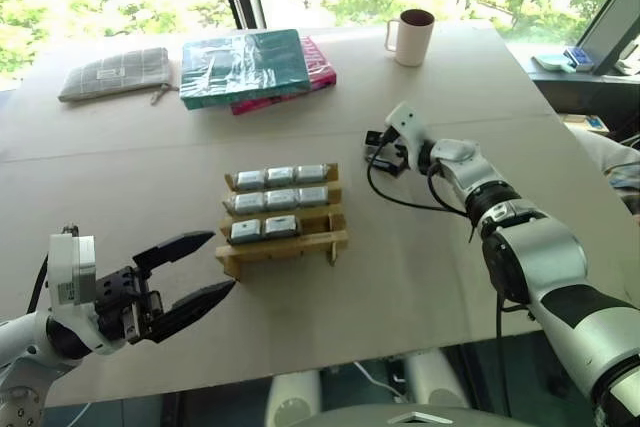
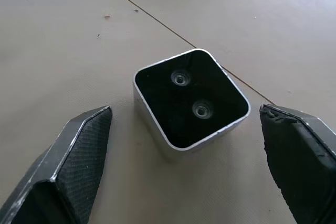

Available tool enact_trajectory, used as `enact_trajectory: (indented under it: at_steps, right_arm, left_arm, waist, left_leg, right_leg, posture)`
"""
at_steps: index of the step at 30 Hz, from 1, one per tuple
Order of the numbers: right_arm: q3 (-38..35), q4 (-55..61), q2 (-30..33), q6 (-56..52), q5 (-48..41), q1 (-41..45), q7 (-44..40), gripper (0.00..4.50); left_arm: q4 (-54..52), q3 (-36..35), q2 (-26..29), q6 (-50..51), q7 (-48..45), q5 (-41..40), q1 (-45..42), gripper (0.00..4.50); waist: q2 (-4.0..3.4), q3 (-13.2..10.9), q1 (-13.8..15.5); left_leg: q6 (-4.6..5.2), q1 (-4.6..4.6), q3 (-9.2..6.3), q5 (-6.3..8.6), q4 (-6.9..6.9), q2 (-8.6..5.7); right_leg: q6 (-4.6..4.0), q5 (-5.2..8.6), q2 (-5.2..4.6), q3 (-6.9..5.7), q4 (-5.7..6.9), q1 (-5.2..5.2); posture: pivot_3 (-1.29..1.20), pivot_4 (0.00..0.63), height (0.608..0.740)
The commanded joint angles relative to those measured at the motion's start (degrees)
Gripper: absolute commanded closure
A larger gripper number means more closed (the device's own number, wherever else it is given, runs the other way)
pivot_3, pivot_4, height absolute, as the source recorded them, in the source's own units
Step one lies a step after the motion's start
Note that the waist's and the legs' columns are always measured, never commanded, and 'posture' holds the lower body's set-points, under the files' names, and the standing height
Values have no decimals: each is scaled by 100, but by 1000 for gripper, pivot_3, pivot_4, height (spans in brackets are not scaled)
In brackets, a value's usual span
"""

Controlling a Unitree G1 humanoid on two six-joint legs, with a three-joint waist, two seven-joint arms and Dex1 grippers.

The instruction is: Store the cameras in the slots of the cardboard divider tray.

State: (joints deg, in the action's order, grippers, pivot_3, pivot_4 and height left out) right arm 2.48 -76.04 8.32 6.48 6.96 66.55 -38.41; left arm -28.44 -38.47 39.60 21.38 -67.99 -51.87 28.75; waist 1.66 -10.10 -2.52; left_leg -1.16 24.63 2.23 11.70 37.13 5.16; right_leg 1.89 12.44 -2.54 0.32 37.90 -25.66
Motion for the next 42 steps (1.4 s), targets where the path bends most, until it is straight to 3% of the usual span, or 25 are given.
enact_trajectory:
  at_steps: [1,3,4,10,15,20,24,28,31,33,38,42]
  right_arm:
    - [-171,106,-35,84,-173,153,-325,49]
    - [-178,118,-32,100,-165,128,-405,49]
    - [-180,121,-29,109,-161,111,-425,276]
    - [-253,163,-5,196,-218,80,-436,2640]
    - [-236,314,110,443,-237,-21,-513,2653]
    - [-295,1158,411,738,-514,-259,-1090,2653]
    - [-82,4170,957,222,-946,-1404,-1955,2653]
    - [133,7712,1688,-1183,-1043,-2585,-2024,2653]
    - [341,9428,1865,-2214,-1132,-2891,-1818,2653]
    - [531,9976,1952,-2497,-1060,-2983,-1755,2653]
    - [855,10441,2047,-2784,-915,-2982,-1508,2653]
    - [890,10574,2102,-2956,-896,-2949,-1323,2653]
  left_arm:
    - [-102,-255,-65,-166,-78,-31,165,112]
    - [-104,-249,-87,-196,-85,-25,208,112]
    - [-98,-241,-95,-205,-87,-26,215,112]
    - [-3,-157,-84,-226,-115,-16,120,112]
    - [37,-99,-75,-35,25,-210,-88,112]
    - [-293,125,-65,672,1022,-773,-424,112]
    - [-524,499,255,1714,2573,-2106,-1054,112]
    - [9,1406,806,2660,4115,-3545,-2539,112]
    - [651,2330,368,2948,4771,-4128,-3987,112]
    - [1056,2851,-16,3132,5136,-4002,-4774,112]
    - [2083,3412,-723,3575,5343,-3978,-6083,112]
    - [2569,3442,-905,3906,5128,-3885,-6563,112]
  waist:
    - [-1,0,0]
    - [0,0,0]
    - [-1,0,3]
    - [-1,0,-2]
    - [-2,-1,4]
    - [-1,-1,19]
    - [-3,-2,77]
    - [-17,-11,189]
    - [-27,-17,179]
    - [-23,-14,191]
    - [-7,-5,192]
    - [-6,-6,182]
  left_leg:
    - [0,0,0,0,0,0]
    - [0,0,0,0,0,0]
    - [0,0,0,0,0,1]
    - [0,-1,0,0,0,1]
    - [0,1,0,0,0,0]
    - [0,4,-1,0,0,0]
    - [0,7,-10,0,-1,0]
    - [0,4,-19,0,-4,1]
    - [0,-14,4,0,2,2]
    - [-1,-12,-26,-1,12,2]
    - [-1,-15,-43,-1,23,-3]
    - [-1,-8,-46,-1,21,-7]
  right_leg:
    - [0,0,0,0,0,0]
    - [0,0,0,0,0,0]
    - [0,0,0,-1,0,0]
    - [0,0,0,-1,0,0]
    - [0,0,0,-1,0,0]
    - [1,0,0,0,-2,1]
    - [20,-10,-1,-2,-2,2]
    - [28,-12,4,-9,1,3]
    - [43,-2,11,14,9,5]
    - [40,-6,32,14,10,9]
    - [21,-17,58,43,4,30]
    - [21,-17,62,52,-1,27]
  posture:
    - [0,150,740]
    - [0,150,740]
    - [0,150,740]
    - [0,150,740]
    - [0,150,740]
    - [0,150,740]
    - [0,150,740]
    - [0,150,740]
    - [0,150,740]
    - [0,150,740]
    - [0,150,740]
    - [0,150,740]
